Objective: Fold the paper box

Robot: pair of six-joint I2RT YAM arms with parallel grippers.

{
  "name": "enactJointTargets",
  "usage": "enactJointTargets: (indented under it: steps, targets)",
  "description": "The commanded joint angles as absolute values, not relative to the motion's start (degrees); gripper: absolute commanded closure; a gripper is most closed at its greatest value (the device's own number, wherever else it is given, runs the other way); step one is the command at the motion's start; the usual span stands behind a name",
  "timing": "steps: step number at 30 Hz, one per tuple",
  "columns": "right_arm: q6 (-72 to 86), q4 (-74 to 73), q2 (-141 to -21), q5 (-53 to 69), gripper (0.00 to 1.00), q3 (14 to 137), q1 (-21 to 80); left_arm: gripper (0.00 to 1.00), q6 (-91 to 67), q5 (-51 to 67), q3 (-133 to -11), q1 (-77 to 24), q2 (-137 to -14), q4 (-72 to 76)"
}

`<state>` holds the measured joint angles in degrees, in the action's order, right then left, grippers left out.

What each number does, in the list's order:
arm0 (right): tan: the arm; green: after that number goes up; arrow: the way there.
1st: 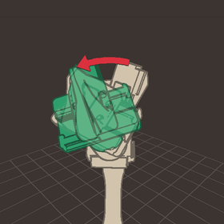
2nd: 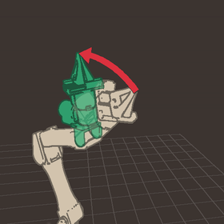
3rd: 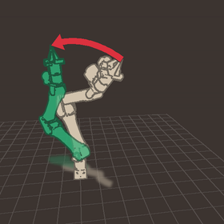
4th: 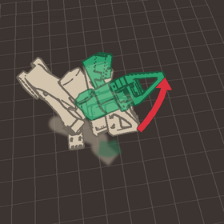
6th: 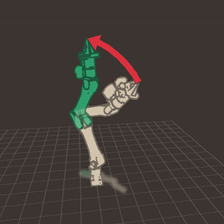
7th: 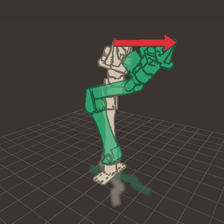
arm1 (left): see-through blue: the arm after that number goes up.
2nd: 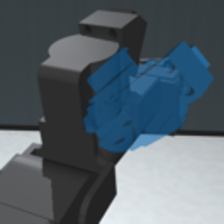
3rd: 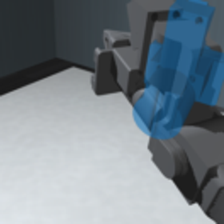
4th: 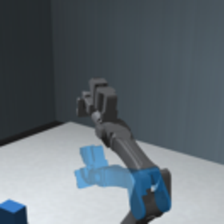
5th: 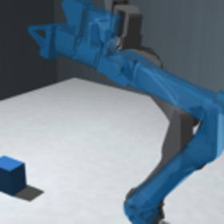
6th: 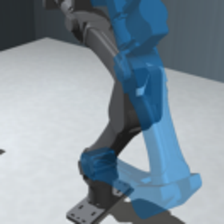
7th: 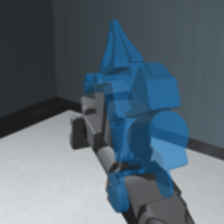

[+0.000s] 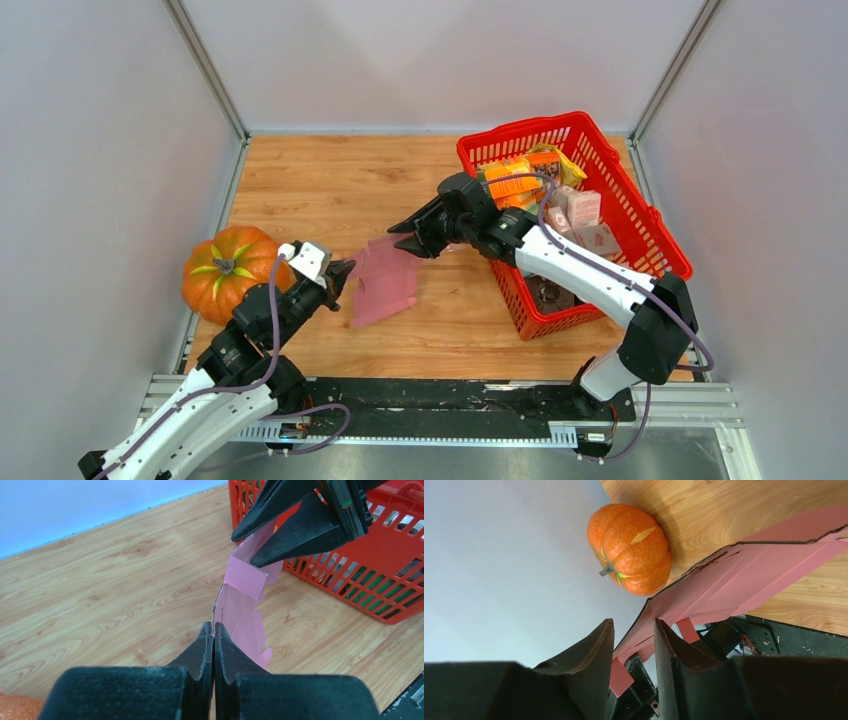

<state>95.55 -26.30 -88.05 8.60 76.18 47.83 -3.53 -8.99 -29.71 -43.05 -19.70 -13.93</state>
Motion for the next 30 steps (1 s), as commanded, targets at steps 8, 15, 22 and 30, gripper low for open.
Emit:
enactJointTargets:
  steps: [8,15,22,30]
  targets:
    - [94.48,-24.08,-85.34,7.73,0.57,76.99,47.64,1.00,-3.34,-8.97,-29.79,-43.15,-18.55,-12.74]
    - [93.17,-22.50,-85.43,9.67,0.50,77.43,46.50,1.00,-3.34,-8.88,-30.06,-43.15,-18.98,-13.62]
    - [93.51,-21.88,-85.08,10.54,0.59,77.43,46.23,1.00,-3.34,-8.70,-30.32,-43.15,-19.34,-13.36]
    - [94.22,-21.01,-86.92,12.39,0.57,77.34,46.32,1.00,-3.34,-8.53,-30.41,-43.15,-18.90,-13.45]
